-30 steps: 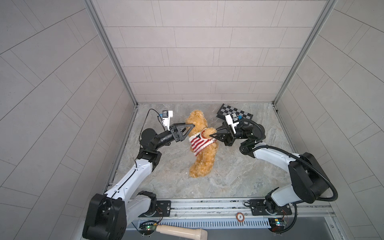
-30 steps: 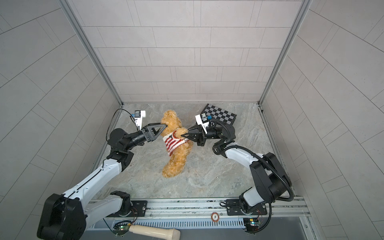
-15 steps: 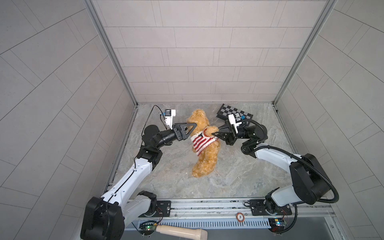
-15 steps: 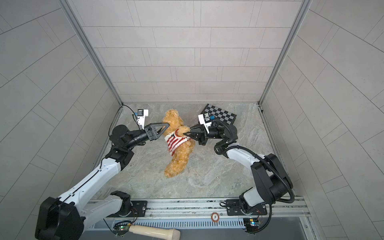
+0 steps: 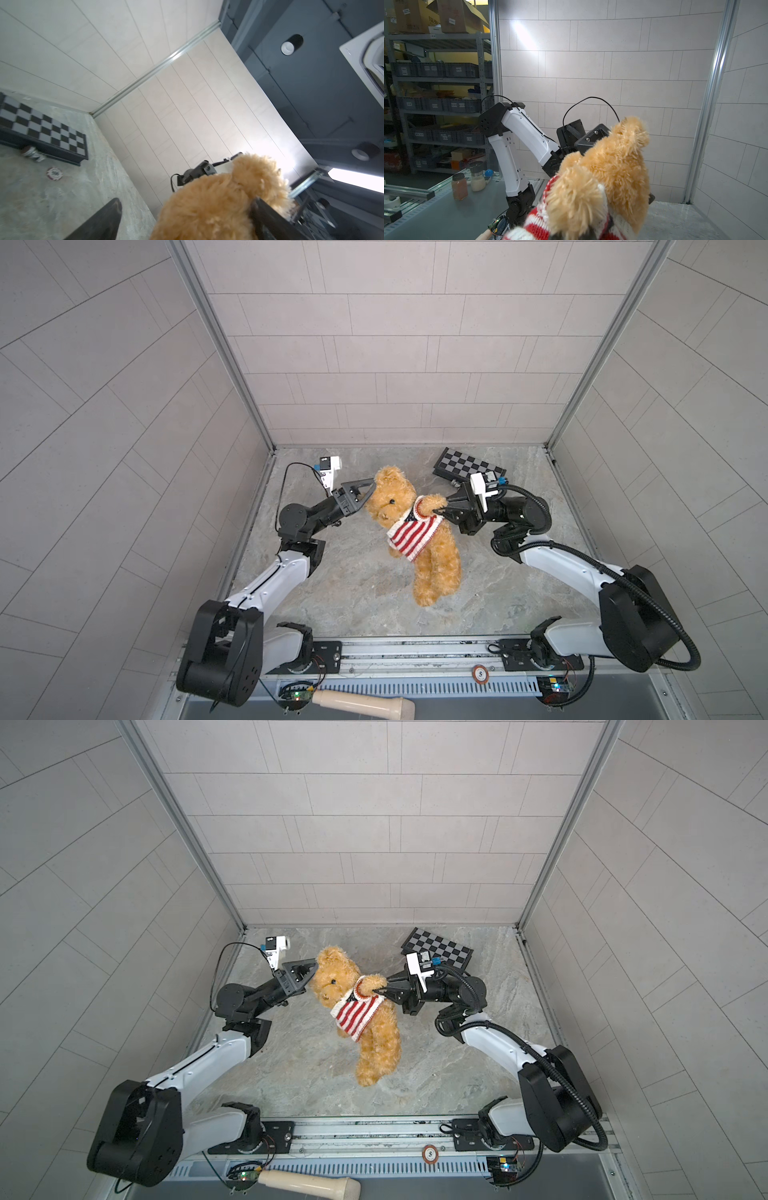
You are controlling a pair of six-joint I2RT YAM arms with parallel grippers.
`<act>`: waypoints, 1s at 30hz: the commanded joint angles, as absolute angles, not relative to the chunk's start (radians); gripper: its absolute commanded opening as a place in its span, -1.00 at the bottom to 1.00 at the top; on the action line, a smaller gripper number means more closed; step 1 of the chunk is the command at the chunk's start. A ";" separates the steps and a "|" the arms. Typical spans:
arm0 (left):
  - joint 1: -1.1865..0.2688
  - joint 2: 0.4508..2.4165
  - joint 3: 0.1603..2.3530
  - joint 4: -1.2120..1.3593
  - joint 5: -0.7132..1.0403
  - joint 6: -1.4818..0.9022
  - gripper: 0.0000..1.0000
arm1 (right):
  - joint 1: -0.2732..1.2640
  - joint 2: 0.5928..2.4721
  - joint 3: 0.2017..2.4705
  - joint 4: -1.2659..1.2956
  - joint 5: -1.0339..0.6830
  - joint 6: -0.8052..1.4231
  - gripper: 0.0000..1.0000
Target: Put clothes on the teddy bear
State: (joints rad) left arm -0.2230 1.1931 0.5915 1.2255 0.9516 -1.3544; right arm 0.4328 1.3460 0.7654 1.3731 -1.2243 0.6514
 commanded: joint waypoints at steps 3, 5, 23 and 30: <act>-0.267 1.153 0.620 1.307 1.032 -1.359 1.00 | 0.424 1.313 0.768 1.420 -1.170 0.639 -1.00; -0.282 1.133 0.615 1.308 1.039 -1.355 1.00 | 0.412 1.308 0.758 1.421 -1.134 0.633 -1.00; -0.370 1.021 0.764 0.439 0.893 -0.748 -0.61 | 0.391 1.312 0.732 1.420 -1.023 0.676 -1.00; -0.266 1.005 0.828 0.330 0.963 -0.720 -1.00 | 0.379 1.206 0.553 1.290 -0.920 0.512 0.08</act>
State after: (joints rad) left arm -0.3065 1.0214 0.7654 0.3973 0.9333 -0.7658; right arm 0.3794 1.2770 0.5964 1.3277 -0.9833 0.6041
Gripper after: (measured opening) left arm 0.124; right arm 0.489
